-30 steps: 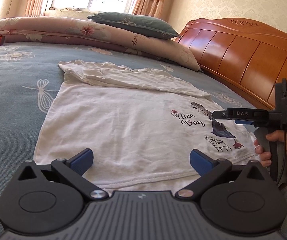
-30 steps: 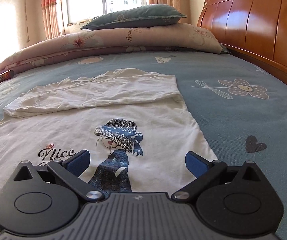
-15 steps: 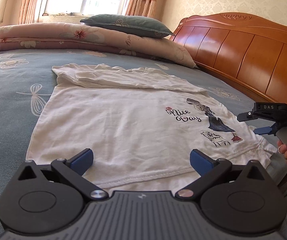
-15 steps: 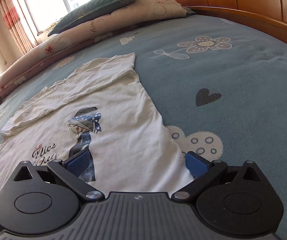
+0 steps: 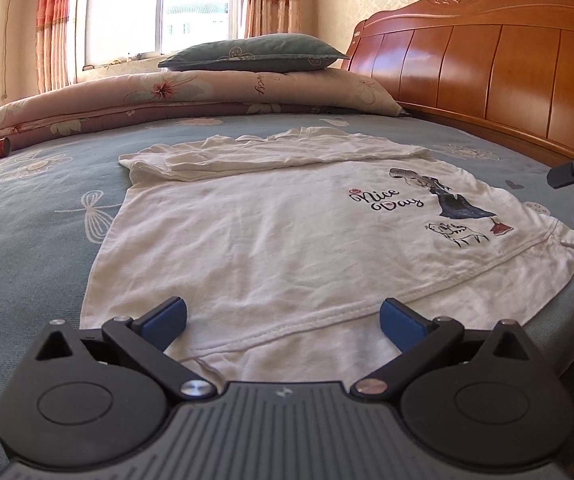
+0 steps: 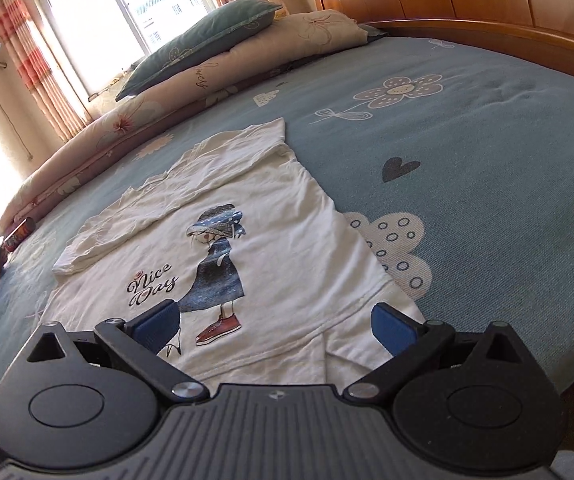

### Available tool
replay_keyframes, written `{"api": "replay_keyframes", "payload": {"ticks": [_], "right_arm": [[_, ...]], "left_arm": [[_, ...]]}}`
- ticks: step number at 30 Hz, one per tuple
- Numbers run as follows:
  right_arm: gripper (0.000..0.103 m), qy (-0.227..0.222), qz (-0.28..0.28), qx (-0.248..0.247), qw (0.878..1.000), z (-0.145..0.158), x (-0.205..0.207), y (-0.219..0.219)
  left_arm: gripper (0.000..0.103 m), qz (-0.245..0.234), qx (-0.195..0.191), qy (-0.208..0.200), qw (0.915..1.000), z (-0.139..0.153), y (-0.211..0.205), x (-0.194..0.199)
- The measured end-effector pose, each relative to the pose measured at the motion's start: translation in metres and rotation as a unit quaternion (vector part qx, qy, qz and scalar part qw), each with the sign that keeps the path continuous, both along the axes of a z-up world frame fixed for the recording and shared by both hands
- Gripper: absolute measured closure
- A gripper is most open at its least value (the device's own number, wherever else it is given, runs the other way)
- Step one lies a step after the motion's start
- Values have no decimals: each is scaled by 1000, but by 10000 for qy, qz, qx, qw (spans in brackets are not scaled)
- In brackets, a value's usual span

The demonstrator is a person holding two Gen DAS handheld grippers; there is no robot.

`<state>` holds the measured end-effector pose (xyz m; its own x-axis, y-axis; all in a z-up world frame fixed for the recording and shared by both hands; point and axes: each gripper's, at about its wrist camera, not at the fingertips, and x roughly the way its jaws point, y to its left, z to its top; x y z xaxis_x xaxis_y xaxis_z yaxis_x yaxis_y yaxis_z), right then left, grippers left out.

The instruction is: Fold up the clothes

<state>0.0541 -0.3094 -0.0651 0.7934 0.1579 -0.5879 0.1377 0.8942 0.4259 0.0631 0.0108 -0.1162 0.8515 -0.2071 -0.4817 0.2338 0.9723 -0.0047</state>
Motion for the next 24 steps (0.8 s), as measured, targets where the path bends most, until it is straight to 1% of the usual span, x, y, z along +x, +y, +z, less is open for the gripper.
{"api": "replay_keyframes", "payload": {"ticks": [3, 5, 8, 9, 10, 12, 15, 18, 21, 24], "right_arm": [[0, -2, 116, 435, 9990, -6, -6, -2], [0, -8, 113, 669, 9977, -9, -8, -5], [0, -6, 167, 658, 9977, -10, -10, 0], [0, -34, 273, 583, 9979, -9, -10, 4], [0, -51, 388, 469, 9981, -7, -10, 10], [0, -95, 611, 223, 9978, -4, -10, 21], [0, -170, 939, -162, 9953, 0, -11, 39], [0, -236, 1190, -441, 9916, 3, -11, 52], [0, -313, 1326, -590, 9889, 8, -13, 55], [0, -394, 1410, -774, 9862, 16, -12, 56]], "left_arm": [[1, 41, -64, 63, 10000, 1, 4, -2], [1, 33, -64, 177, 9998, 5, 4, -3], [1, -127, 47, 306, 9994, 13, 0, -6], [1, -220, 157, 287, 9992, 15, -4, -9], [1, -315, 347, 255, 9986, 18, -9, -12], [1, -603, 874, 142, 9942, 21, -23, -19], [1, -981, 1645, -125, 9814, 22, -46, -30], [1, -1252, 2156, -248, 9681, 23, -61, -38], [1, -1565, 2704, -410, 9491, 22, -71, -45], [1, -1566, 3130, -594, 9349, 21, -72, -46]]}}
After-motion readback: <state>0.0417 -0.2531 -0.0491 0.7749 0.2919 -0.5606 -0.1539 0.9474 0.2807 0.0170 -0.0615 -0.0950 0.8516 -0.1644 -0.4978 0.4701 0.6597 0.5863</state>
